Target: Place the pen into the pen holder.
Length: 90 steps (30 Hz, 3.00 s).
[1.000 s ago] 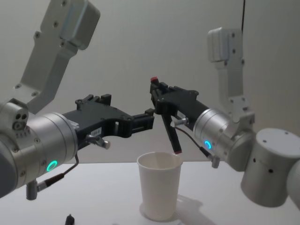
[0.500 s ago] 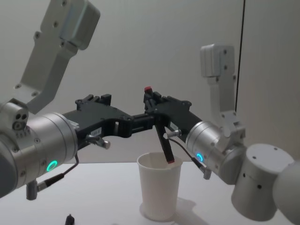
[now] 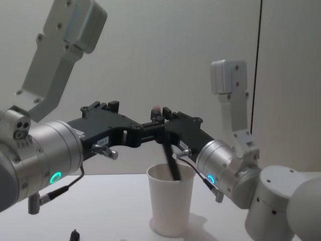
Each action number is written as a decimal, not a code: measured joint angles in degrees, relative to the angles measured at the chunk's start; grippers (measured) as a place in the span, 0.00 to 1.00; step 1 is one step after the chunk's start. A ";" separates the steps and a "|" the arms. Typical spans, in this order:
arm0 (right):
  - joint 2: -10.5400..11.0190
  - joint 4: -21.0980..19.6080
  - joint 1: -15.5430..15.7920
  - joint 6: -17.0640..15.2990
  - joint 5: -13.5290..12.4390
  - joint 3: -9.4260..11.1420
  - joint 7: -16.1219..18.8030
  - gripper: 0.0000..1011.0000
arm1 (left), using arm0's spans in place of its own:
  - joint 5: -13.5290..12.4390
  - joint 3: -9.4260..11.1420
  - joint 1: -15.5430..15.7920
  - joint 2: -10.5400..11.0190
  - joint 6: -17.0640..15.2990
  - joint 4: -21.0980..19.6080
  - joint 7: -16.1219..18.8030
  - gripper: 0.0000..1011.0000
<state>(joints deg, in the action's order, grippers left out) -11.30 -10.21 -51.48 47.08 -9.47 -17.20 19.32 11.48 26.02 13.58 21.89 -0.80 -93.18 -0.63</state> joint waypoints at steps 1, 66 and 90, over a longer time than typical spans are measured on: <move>-0.03 0.27 -0.05 0.14 0.01 0.00 0.00 0.24 | 0.00 0.00 0.00 0.00 0.00 0.00 0.00 0.99; 12.09 -59.64 28.78 -41.09 8.89 6.60 -8.35 0.99 | 0.00 0.00 0.00 0.01 0.01 0.00 0.00 0.99; 18.51 -70.63 36.07 -48.67 10.35 11.11 -8.42 0.99 | 0.00 0.00 0.00 0.00 0.00 0.00 0.00 0.99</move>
<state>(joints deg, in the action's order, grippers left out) 7.22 -80.84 -15.40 -1.59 0.89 -6.09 10.90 11.48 26.02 13.59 21.89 -0.80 -93.18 -0.63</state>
